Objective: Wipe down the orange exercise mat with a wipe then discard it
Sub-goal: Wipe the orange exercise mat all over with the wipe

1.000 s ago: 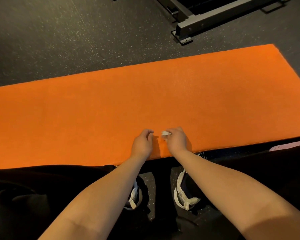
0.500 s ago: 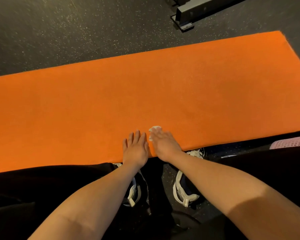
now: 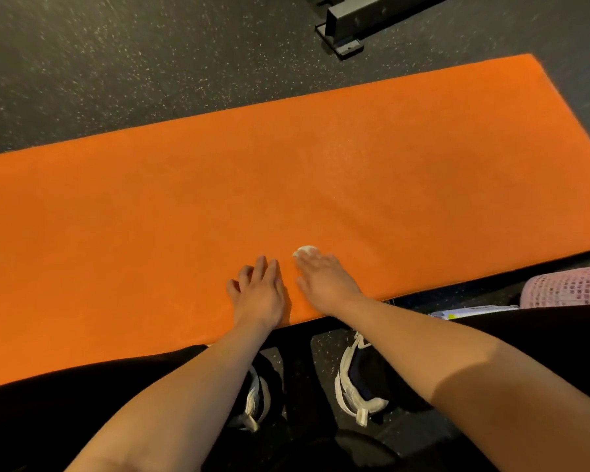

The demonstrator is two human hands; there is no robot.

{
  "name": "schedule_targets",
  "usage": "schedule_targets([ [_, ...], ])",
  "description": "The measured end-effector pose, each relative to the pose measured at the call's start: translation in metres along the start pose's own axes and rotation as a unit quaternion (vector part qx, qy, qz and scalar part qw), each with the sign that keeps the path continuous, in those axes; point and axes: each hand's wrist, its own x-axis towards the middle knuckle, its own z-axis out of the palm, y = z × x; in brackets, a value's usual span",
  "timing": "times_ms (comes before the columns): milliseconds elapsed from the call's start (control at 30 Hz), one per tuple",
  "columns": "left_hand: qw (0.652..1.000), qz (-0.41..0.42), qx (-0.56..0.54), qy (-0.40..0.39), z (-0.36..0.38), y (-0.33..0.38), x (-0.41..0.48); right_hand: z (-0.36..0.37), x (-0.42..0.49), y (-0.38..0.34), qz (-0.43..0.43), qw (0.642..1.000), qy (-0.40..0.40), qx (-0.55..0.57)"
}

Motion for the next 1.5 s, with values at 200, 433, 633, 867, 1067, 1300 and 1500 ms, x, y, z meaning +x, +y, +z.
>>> schedule_targets([
  [200,1.000,0.001,-0.020,-0.020,-0.002,-0.001,0.005,-0.006,0.014,0.015,0.176,0.979,0.028,0.096],
  [433,0.999,-0.002,-0.053,-0.006,-0.002,-0.002,0.005,0.007,0.017,-0.030,-0.050,0.998,-0.017,0.039],
  [633,0.999,-0.003,-0.026,-0.018,-0.004,-0.002,0.007,-0.010,0.035,0.013,0.145,0.988,0.003,0.053],
  [867,0.992,-0.058,-0.109,0.030,-0.010,-0.002,0.023,0.003,0.036,-0.035,-0.063,0.996,-0.039,0.051],
  [1067,0.998,-0.046,-0.049,0.011,-0.010,0.000,0.032,-0.020,0.049,0.023,0.100,0.995,-0.018,0.020],
  [1300,0.997,-0.028,-0.069,0.015,-0.013,-0.007,0.048,-0.008,0.063,-0.029,0.013,0.997,-0.027,0.065],
  [1500,0.999,-0.020,-0.047,0.009,-0.006,-0.006,0.054,-0.019,0.068,0.012,0.036,0.999,-0.013,0.016],
])
